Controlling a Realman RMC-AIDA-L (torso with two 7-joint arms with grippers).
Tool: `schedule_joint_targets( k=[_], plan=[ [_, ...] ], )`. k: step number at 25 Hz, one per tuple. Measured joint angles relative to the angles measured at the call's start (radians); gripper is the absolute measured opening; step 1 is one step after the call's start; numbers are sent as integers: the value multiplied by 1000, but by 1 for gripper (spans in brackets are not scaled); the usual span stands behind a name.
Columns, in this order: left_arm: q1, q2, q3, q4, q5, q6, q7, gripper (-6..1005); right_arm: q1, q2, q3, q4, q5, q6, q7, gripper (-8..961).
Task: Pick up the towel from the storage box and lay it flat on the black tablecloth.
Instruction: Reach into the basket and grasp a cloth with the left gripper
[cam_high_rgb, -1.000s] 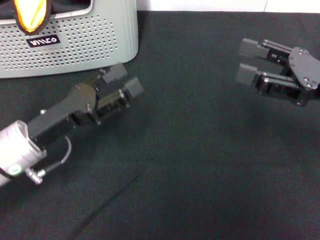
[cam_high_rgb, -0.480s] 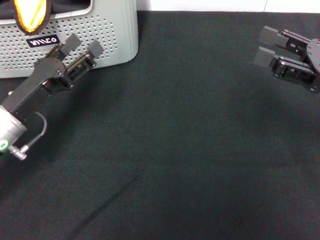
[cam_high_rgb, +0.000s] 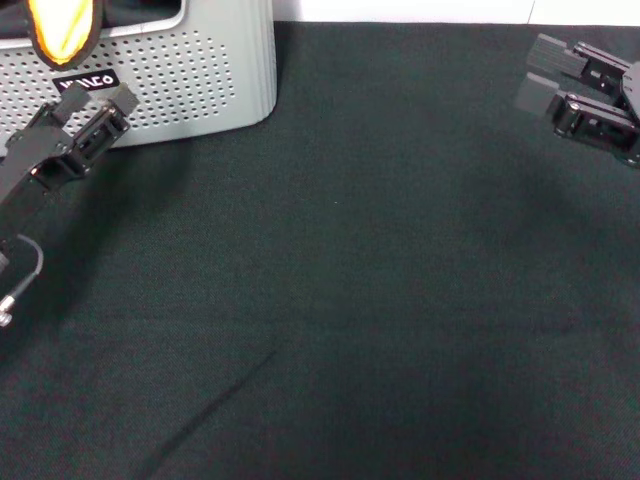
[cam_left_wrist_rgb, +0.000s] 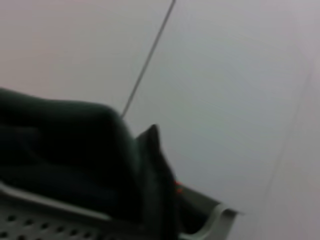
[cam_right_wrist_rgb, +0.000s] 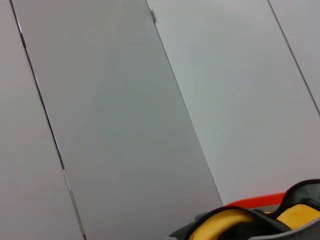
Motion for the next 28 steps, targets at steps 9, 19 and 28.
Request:
schedule_joint_targets(
  k=[9,19,28],
  plan=[
    [-12,-2,-1,3,-56,-61,38,860,-6,-1,5,1,2,-2,0,769],
    [-9,-6,-2,3,-137,-56,39,857,-5,-1,14,2,3,-6,0,767],
    [-23,-10,1,-4,-146,-62,39,855,-2,0,14,2,3,-7,0,766]
  ],
)
